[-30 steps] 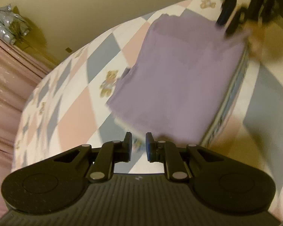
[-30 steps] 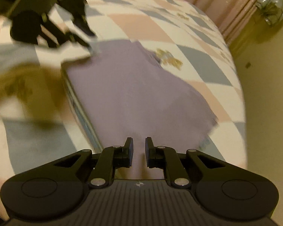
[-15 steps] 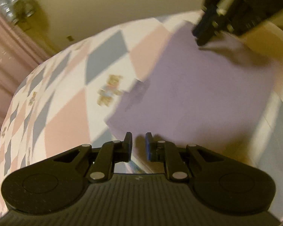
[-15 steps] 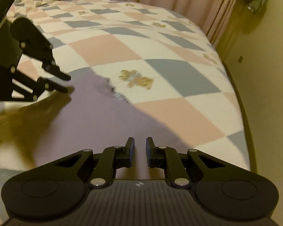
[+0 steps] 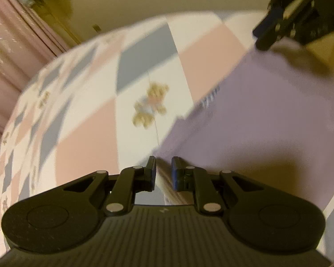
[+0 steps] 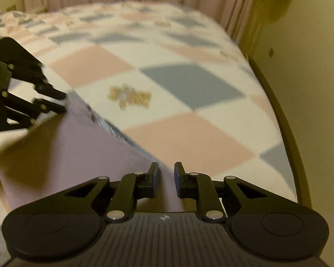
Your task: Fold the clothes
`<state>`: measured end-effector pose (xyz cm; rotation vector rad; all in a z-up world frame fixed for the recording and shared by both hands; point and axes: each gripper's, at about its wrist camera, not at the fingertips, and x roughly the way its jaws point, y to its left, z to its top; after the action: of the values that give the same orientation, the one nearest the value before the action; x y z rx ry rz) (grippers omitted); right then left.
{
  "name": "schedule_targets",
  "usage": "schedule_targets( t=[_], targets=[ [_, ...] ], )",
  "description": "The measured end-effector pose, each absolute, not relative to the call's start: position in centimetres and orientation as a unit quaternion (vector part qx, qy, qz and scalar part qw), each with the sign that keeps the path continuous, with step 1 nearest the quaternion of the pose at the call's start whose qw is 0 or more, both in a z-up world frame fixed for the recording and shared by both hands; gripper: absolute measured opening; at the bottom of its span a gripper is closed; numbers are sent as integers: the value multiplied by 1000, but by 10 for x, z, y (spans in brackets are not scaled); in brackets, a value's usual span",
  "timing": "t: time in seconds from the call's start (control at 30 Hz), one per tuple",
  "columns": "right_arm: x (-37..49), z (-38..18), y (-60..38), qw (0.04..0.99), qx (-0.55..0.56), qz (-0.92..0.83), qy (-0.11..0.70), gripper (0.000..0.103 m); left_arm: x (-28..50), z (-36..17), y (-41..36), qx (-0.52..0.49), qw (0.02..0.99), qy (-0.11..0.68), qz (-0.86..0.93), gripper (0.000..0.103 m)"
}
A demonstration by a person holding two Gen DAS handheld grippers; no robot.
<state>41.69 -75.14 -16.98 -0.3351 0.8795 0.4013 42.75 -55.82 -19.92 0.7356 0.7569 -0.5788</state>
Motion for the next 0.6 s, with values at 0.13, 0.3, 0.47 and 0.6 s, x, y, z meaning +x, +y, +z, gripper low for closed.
schedule_targets(
  t=[0.13,0.3,0.47,0.6],
  targets=[
    [421,-174,-728,866,-153,228,417,17,431,-196,-572,315,825,361,-300,13],
    [428,-205,-725,854,-145,231,444,17,445,-221,-585,306,808,395,-310,11],
    [427,-194,-733,862,-137,216,437,18,444,-210,-582,297,814,391,-311,13],
    [420,-195,-746,864,-127,207,441,18,445,-215,-581,296,809,403,-310,13]
  ],
)
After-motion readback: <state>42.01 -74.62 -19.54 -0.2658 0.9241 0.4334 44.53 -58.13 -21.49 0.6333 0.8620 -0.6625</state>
